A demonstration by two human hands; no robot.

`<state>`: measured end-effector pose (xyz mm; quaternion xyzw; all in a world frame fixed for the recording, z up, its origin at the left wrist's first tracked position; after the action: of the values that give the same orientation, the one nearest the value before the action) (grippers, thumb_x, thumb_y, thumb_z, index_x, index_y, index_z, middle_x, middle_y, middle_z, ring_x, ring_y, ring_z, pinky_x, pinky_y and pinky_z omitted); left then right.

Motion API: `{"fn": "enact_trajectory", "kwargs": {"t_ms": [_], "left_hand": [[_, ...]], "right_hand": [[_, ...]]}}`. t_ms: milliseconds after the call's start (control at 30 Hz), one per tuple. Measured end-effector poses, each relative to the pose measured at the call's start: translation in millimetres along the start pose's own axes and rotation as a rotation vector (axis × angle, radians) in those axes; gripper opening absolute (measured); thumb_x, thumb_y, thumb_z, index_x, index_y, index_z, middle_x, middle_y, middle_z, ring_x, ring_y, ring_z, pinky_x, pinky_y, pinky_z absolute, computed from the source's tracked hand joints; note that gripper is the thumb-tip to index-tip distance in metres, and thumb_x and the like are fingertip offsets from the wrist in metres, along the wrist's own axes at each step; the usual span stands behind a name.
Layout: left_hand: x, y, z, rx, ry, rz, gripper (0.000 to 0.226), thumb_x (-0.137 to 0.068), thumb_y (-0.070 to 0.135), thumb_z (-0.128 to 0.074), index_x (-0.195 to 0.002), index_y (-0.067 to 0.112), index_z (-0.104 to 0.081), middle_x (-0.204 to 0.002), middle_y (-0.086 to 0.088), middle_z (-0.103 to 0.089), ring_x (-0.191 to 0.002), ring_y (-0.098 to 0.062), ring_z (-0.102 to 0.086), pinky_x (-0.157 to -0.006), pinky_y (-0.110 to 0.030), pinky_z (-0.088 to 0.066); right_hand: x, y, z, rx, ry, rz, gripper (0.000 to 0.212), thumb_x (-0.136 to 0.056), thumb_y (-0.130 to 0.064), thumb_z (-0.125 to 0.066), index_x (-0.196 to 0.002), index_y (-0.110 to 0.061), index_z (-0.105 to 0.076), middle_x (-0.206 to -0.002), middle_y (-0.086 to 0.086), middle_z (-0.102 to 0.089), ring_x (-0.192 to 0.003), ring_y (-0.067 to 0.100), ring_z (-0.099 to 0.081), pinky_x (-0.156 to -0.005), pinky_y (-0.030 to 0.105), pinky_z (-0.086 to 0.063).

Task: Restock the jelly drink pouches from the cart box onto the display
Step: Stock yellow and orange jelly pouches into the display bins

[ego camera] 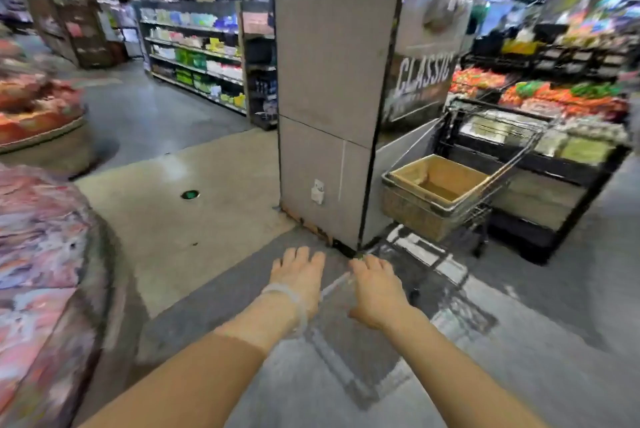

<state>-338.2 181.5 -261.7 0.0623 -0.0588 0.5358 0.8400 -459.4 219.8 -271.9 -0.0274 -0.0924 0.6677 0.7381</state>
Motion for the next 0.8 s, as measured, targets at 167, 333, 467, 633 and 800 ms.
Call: {"fn": "enact_trajectory", "kwargs": {"t_ms": [167,333,467,633,800], "left_hand": [[-87.2,65.1,1.8,-0.057,-0.072,-0.156,0.077,-0.079,0.022,-0.066,-0.142,0.016,-0.024,-0.143,-0.009,-0.026,-0.135,-0.032,-0.024,-0.108,-0.041,-0.029],[-193.8,103.7,20.6,-0.053,-0.106,-0.259,0.076,-0.078,0.023,-0.068,-0.140,0.015,-0.026,-0.142,-0.010,-0.027,-0.134,-0.033,-0.025,-0.107,-0.042,-0.031],[-286.8,118.5,53.8,-0.040,-0.061,-0.294,0.078,-0.079,0.027,-0.067,-0.143,0.015,-0.024,-0.144,-0.009,-0.027,-0.134,-0.031,-0.026,-0.108,-0.041,-0.032],[-380.0,141.8,50.4,-0.076,-0.111,-0.346,0.075,-0.078,0.028,-0.067,-0.140,0.017,-0.026,-0.140,-0.008,-0.030,-0.131,-0.030,-0.029,-0.105,-0.039,-0.034],[-470.0,182.4,37.2,-0.061,-0.140,-0.387,0.070,-0.078,0.028,-0.067,-0.136,0.018,-0.030,-0.138,-0.007,-0.032,-0.129,-0.030,-0.030,-0.104,-0.039,-0.034]], "right_hand": [[-40.8,92.4,5.6,-0.036,-0.011,-0.207,0.066,-0.083,-0.021,-0.065,-0.140,-0.018,-0.031,-0.146,0.006,-0.030,-0.137,0.031,-0.023,-0.109,0.040,-0.032],[-117.7,159.3,27.0,-0.035,-0.023,-0.324,0.063,-0.082,-0.019,-0.065,-0.137,-0.015,-0.035,-0.141,0.007,-0.035,-0.132,0.031,-0.030,-0.105,0.040,-0.037],[-191.5,201.8,57.5,-0.046,0.036,-0.366,0.061,-0.084,-0.019,-0.063,-0.137,-0.014,-0.034,-0.141,0.007,-0.036,-0.130,0.030,-0.032,-0.107,0.036,-0.034],[-258.8,246.7,51.0,-0.136,-0.036,-0.430,0.065,-0.083,-0.022,-0.065,-0.139,-0.016,-0.031,-0.139,0.008,-0.037,-0.127,0.032,-0.035,-0.101,0.039,-0.038],[-331.7,312.9,52.2,-0.180,-0.041,-0.479,0.063,-0.080,-0.021,-0.069,-0.134,-0.014,-0.036,-0.135,0.008,-0.040,-0.124,0.033,-0.039,-0.099,0.039,-0.040]]}}
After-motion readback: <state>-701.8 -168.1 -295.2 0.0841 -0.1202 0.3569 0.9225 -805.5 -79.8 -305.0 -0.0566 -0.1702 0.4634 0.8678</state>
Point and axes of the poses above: each hand's wrist, its own x-axis away from the middle knuckle, its own z-axis out of the back of the hand, y = z × x, the point moved 5 cm from there along -x, towards the middle knuckle
